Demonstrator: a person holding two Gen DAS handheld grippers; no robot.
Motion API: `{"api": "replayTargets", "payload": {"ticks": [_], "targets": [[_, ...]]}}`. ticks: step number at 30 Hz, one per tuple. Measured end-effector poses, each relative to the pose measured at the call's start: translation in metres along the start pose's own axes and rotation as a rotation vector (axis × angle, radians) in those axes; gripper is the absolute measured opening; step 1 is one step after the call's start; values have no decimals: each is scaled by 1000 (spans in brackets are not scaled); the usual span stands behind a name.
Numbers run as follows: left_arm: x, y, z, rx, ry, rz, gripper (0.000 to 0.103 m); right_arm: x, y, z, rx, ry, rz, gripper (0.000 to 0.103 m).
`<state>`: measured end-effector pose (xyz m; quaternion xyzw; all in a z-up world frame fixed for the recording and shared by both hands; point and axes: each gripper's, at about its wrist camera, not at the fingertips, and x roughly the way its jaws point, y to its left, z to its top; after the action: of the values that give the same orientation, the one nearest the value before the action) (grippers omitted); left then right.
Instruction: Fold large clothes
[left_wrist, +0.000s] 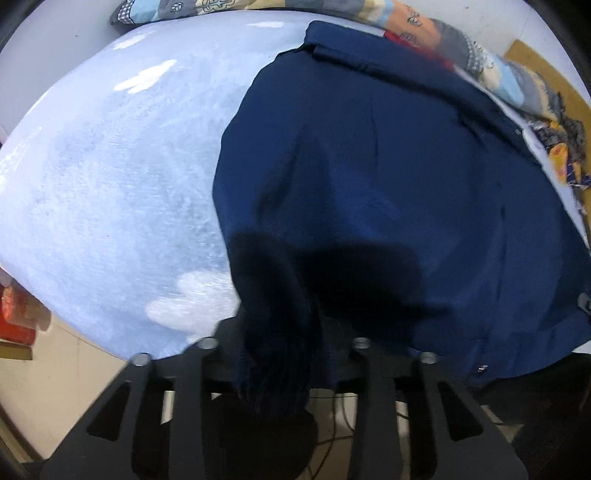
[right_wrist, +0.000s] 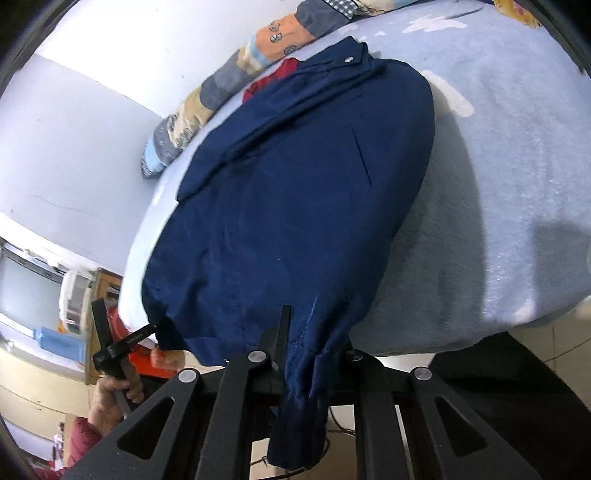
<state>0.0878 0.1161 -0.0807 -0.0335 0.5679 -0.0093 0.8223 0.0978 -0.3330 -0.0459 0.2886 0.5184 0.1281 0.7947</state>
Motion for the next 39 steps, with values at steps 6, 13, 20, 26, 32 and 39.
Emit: {"api": "replayTargets", "payload": {"ticks": [6, 13, 20, 26, 32, 39], "targets": [[5, 3, -2, -12, 15, 9, 44, 5, 1, -1, -7, 17, -32, 16], [0, 8, -4, 29, -8, 107, 60, 4, -5, -4, 4, 19, -35, 16], [0, -24, -14, 160, -23, 53, 17, 5, -1, -5, -12, 15, -43, 16], [-33, -10, -12, 57, -90, -95, 15, -9, 6, -4, -5, -23, 33, 11], [-62, 3, 6, -44, -144, -255, 14, -28, 4, 11, 74, -53, 213, 11], [-82, 5, 68, -107, -222, -338, 4, -59, 26, 53, 77, -140, 327, 11]]}}
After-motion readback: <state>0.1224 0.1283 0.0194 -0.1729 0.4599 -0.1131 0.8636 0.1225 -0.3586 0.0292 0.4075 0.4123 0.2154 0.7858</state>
